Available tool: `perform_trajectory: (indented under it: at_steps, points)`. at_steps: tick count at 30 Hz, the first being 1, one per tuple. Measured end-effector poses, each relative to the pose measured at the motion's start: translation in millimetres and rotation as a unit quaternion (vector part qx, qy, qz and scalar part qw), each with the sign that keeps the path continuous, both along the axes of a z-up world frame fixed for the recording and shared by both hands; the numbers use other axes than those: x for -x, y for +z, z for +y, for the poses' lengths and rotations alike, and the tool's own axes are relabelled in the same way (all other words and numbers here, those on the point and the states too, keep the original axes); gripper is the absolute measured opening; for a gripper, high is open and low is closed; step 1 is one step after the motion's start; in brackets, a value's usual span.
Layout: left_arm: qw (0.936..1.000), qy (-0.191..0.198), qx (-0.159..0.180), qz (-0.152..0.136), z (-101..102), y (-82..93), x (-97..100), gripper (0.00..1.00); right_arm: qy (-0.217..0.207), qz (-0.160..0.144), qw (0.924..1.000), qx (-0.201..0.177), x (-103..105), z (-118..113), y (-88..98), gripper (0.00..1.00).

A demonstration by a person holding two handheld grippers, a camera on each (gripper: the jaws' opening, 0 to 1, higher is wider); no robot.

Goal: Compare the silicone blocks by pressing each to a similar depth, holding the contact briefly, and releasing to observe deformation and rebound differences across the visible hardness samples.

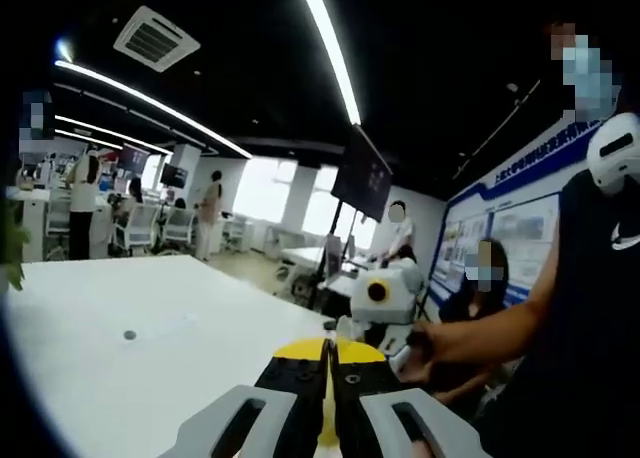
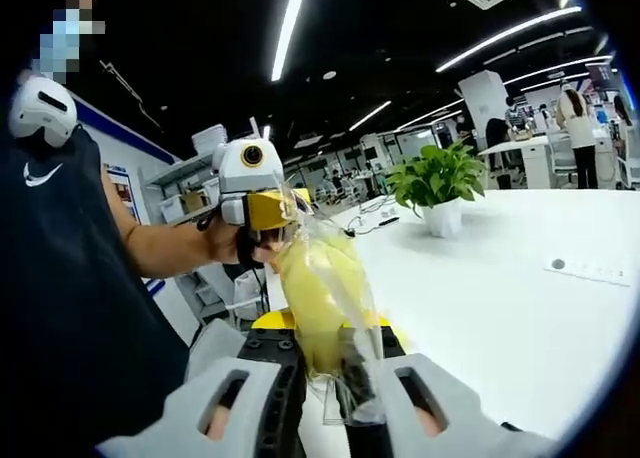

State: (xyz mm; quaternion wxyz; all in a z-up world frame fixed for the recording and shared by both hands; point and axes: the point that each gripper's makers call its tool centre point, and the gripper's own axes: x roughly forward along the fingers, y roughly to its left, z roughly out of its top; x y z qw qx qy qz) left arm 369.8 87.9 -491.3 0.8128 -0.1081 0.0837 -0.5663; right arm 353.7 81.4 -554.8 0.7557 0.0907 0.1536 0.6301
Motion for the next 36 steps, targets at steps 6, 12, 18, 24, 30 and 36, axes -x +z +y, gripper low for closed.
perform_trajectory:
  at_steps: [6,12,18,24,30,36]
  points:
    - [0.9996,0.014,-0.012,-0.022,1,-3.0,-1.8,0.0,-0.001,0.008,1.0,0.0,0,1,-3.6,0.05]
    - [0.9998,0.021,0.004,0.0,3,-2.4,-4.3,0.0,-0.005,0.013,0.9999,0.001,-1,2,-3.1,0.06]
    - [0.9995,0.029,0.01,0.004,4,-3.0,-5.8,0.0,-0.004,0.008,0.9999,0.007,-3,2,-3.7,0.06]
    - [0.9982,0.039,0.022,0.04,6,-3.8,-10.0,0.0,0.001,0.016,0.9998,0.007,-1,5,-2.9,0.04]
    - [0.999,0.036,0.017,0.018,3,-4.0,-7.2,0.0,0.016,0.043,0.9989,0.003,6,3,-3.1,0.05]
    - [0.9994,0.034,0.005,0.003,1,-9.6,-5.6,0.0,0.012,0.047,0.9987,0.015,6,2,-8.8,0.06]
